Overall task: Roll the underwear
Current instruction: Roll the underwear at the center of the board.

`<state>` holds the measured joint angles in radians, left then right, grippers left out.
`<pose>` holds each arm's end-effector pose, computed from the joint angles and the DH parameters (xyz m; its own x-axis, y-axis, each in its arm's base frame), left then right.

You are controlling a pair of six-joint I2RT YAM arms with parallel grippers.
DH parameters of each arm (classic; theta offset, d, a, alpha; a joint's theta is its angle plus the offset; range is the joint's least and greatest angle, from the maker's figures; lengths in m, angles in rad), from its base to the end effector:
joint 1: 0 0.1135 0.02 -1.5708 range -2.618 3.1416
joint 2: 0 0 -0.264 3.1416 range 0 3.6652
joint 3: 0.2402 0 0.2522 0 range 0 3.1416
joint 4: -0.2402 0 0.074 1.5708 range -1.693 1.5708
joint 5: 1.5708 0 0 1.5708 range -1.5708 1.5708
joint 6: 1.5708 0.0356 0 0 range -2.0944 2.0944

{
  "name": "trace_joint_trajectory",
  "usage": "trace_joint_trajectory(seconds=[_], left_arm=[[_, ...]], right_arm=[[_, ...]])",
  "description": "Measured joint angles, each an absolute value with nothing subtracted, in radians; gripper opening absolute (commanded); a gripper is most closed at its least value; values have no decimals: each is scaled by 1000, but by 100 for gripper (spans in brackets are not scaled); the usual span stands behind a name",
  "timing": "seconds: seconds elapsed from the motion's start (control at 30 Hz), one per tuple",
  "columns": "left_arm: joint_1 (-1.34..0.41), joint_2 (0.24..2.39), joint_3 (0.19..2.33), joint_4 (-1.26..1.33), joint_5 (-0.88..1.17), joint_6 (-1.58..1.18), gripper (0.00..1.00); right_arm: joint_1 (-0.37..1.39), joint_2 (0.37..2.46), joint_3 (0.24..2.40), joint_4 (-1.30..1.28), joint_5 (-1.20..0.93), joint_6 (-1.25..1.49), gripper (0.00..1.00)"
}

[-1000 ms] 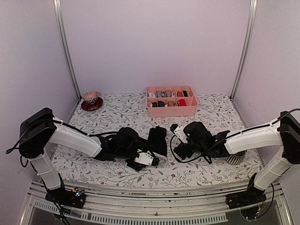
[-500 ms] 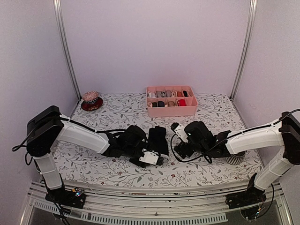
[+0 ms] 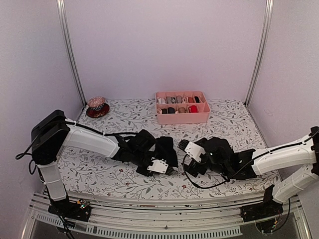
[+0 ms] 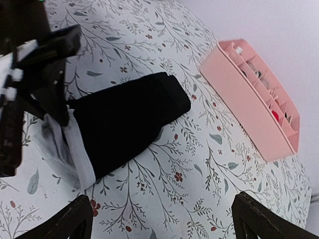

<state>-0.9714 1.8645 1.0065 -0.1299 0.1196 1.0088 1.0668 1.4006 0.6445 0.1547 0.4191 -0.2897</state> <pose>0.2008 -0.3015 0.1288 0.4741 0.7954 -0.3776 0.8551 -0.3137 0.4127 0.1491 0.2404 0.1890 -0.0797 -0.6847 -0.7244 -0.6893 0.5628 -0.4562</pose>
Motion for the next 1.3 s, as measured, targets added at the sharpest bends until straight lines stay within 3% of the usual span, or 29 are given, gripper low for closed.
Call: trace_joint_trajectory(seconds=[0.33,0.5,0.73,1.0,1.3], left_arm=[[-853,1913,1136,-390,388,1010,0],[-801,1978,1229,-532,516,1020,0],[-753,2052,1323,-669,628,1023,0],[-738,2103,1385,-770,690,1025,0],[-731,2111,1391,-810,715,1025,0]], right_arm=[[1275,1184,484,341,350,-518,91],[1348,1189,479,387,308,-604,84],[1390,1406,540,384,327,-670,76],[1362,1694,714,377,410,-679,76],[1263,1829,814,342,393,-654,76]])
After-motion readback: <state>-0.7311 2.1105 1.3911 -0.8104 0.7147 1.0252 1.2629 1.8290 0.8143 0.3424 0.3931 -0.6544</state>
